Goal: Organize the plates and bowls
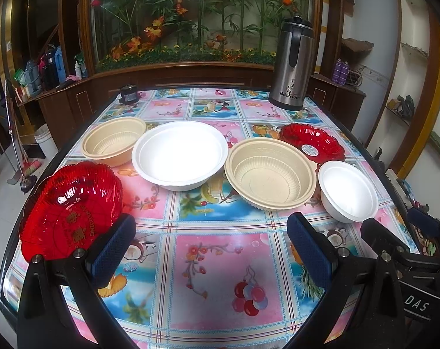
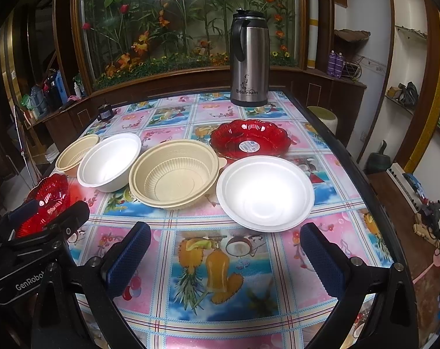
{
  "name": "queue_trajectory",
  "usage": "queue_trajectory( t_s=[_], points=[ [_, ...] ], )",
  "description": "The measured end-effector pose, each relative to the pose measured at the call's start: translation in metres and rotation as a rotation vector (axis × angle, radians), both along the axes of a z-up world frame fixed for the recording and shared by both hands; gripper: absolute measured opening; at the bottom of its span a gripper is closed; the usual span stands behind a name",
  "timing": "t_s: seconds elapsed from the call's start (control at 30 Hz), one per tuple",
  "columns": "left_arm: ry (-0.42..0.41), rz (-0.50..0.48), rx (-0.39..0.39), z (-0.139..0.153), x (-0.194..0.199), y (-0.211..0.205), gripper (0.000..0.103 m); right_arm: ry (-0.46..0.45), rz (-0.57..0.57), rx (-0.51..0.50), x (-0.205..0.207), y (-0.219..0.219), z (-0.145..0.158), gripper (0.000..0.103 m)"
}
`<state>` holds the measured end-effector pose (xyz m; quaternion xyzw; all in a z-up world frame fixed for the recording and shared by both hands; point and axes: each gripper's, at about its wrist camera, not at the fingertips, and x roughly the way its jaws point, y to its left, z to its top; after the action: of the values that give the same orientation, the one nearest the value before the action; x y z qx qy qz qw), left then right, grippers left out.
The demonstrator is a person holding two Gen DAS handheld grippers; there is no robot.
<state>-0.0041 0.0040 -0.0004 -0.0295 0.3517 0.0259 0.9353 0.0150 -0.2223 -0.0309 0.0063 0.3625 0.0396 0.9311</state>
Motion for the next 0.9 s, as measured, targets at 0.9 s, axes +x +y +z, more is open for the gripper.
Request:
queue_trajectory(
  t_s=[0.9],
  points=[
    [0.002, 0.002, -0.001, -0.0057, -0.0013, 0.0039, 0.103, 0.001, 0.002, -0.003, 0.0014, 0.0021, 0.0003, 0.103]
  ],
)
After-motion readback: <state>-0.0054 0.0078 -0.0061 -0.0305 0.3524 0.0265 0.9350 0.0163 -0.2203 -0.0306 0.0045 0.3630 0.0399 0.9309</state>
